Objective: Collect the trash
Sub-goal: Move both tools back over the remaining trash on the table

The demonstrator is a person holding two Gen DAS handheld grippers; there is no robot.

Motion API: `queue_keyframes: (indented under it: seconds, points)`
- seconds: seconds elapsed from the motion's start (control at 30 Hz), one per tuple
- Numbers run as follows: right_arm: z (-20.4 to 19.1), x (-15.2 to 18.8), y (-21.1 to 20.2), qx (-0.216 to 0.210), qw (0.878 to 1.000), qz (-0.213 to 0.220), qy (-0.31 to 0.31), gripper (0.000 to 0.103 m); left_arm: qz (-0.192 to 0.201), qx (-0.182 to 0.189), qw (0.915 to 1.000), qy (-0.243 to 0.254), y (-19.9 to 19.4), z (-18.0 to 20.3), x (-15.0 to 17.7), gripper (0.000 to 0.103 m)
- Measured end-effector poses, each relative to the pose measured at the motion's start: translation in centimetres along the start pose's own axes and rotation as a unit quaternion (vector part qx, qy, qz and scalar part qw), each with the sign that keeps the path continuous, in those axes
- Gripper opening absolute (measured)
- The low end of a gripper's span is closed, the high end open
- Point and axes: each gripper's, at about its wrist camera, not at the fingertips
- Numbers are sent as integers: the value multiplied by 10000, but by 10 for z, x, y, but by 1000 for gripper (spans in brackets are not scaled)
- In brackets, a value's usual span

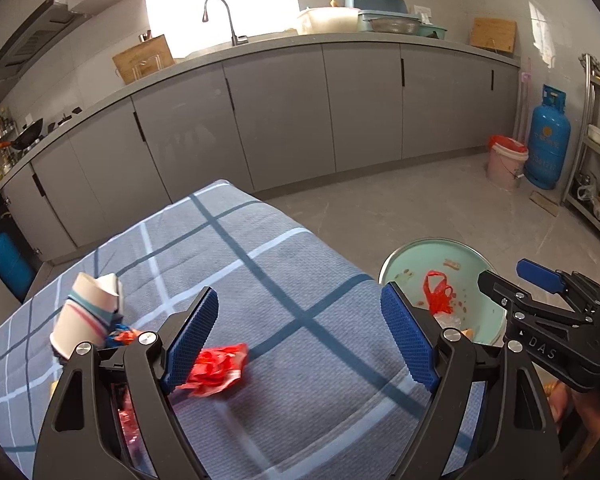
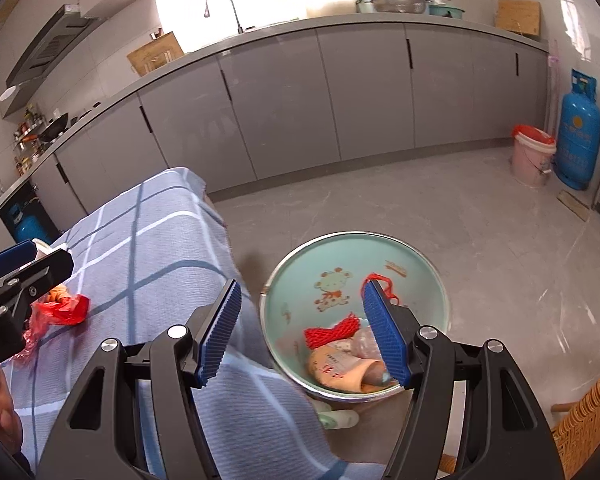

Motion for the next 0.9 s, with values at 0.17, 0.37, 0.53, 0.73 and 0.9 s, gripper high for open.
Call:
queue_keyframes:
  seconds: [0.17, 0.37, 0.53, 0.73, 0.9]
  points:
    - [-28, 2, -3, -163, 9997, -38, -200, 64, 95, -168, 9998, -56, -15, -22, 6, 83]
    - [-65, 7, -5, -381, 9980, -120, -480, 64, 85, -439, 9987, -244, -28, -56, 18, 83]
    - [-99, 12, -7, -626, 9950, -197, -747, 64, 109, -816, 9960, -343, -39, -91, 33, 83]
    - [-132, 17, -7, -843, 9910, -273, -1000, 64, -36, -1476, 9868, -662, -48, -151, 63, 88]
    - [-163, 20, -3, -1017, 9870, -314, -1202, 64, -483, -1714, 9779, -1094, -40, -200, 91, 88]
Point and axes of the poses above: each gripper's, at about its wrist camera, not at the fingertips, and y roughly the way its jaws point, z to its right, x to its underside, and after that the axes turned 4 degrees about -x, right-handed
